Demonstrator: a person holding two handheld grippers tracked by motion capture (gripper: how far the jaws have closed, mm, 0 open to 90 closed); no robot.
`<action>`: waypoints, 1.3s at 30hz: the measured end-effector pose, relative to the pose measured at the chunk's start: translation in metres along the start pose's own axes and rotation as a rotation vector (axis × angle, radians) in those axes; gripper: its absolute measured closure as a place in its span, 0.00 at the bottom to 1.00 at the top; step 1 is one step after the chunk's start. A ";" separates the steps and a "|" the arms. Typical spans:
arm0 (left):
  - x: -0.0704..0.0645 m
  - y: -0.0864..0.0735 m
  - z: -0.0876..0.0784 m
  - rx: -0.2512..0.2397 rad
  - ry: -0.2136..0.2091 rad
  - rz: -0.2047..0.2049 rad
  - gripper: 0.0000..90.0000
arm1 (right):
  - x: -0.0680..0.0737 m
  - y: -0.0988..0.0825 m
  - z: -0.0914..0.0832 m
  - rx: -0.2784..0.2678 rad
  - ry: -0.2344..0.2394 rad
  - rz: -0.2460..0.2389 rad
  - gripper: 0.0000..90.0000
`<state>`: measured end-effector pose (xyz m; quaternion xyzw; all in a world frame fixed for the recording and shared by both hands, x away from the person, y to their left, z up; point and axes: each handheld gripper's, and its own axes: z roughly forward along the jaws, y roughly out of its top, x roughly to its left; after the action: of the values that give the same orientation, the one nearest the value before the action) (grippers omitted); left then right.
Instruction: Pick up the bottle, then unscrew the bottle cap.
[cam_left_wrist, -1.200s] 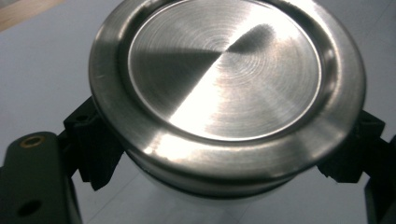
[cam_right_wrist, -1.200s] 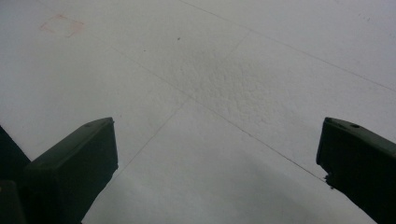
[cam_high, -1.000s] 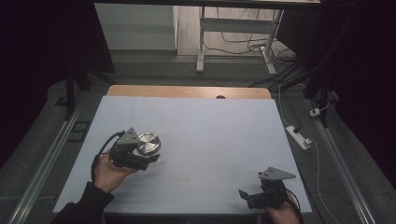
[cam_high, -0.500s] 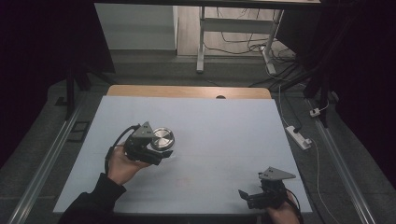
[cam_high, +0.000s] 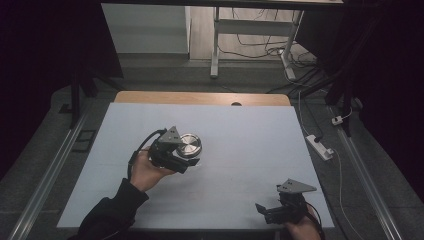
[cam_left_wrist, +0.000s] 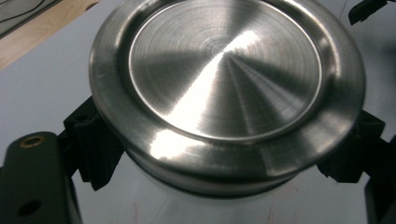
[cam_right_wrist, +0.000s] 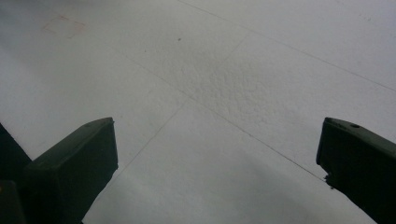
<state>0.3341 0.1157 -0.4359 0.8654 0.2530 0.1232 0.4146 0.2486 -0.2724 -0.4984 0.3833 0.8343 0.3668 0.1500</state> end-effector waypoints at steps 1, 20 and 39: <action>-0.001 0.001 0.002 0.000 0.000 -0.001 0.17 | 0.000 0.000 0.000 0.000 0.000 0.000 0.00; -0.006 0.005 0.022 0.009 -0.028 0.012 0.17 | 0.002 0.000 -0.001 -0.013 -0.019 -0.014 0.00; -0.007 0.003 0.025 0.002 -0.038 0.017 0.17 | 0.008 0.013 -0.008 -0.080 0.030 -0.024 0.00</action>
<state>0.3398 0.0934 -0.4493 0.8702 0.2376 0.1101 0.4173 0.2460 -0.2646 -0.4829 0.3612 0.8258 0.4037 0.1568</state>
